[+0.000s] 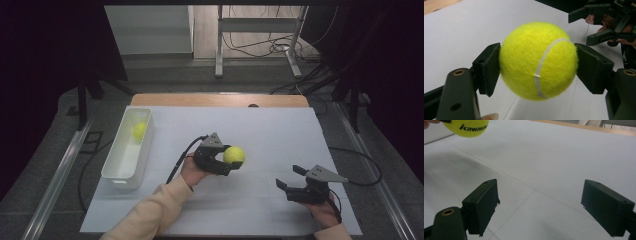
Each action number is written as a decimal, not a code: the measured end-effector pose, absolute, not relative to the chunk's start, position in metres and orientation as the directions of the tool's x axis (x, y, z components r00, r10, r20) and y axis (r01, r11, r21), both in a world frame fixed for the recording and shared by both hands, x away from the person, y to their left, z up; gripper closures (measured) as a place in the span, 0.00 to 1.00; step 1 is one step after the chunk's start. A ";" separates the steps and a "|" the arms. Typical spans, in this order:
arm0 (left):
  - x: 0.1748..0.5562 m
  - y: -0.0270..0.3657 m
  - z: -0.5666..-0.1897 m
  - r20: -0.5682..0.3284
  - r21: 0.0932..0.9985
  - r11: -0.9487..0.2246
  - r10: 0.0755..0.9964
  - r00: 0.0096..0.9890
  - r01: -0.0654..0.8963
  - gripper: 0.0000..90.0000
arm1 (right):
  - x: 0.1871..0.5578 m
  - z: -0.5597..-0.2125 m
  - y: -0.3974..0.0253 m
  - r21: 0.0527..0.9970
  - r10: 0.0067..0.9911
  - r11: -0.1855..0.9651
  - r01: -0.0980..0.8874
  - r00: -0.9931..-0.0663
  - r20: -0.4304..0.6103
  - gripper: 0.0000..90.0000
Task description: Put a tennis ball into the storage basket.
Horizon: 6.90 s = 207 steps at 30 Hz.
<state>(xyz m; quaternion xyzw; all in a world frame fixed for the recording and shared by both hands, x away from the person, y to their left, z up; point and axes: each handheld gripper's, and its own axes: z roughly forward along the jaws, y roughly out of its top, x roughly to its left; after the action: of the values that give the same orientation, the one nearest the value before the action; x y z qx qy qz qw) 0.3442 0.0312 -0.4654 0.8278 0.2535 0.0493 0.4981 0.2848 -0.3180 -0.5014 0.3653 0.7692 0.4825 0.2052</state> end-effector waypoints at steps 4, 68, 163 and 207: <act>0.345 0.035 -0.462 -0.172 0.854 -0.365 0.474 0.863 0.370 0.30 | 0.285 -0.501 -0.318 0.892 0.759 0.269 0.363 -0.650 0.035 0.16; 0.343 0.102 -0.426 -0.174 0.896 -0.236 0.593 0.786 0.376 0.29 | 0.285 -0.502 -0.318 0.890 0.762 0.273 0.366 -0.647 0.032 0.16; 0.326 0.222 -0.407 -0.169 0.917 -0.074 0.820 0.548 0.393 0.29 | 0.285 -0.502 -0.317 0.891 0.758 0.283 0.356 -0.652 0.020 0.17; 0.319 0.293 -0.421 -0.207 0.896 0.029 0.911 0.357 0.443 0.29 | 0.285 -0.502 -0.317 0.889 0.759 0.286 0.358 -0.651 0.018 0.16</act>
<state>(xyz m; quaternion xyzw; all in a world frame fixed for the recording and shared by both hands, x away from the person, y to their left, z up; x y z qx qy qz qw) 0.3194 0.2932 -0.4208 0.6561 0.5160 0.2345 0.4982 0.2851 -0.3172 -0.5019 0.3609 0.7737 0.4763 0.2106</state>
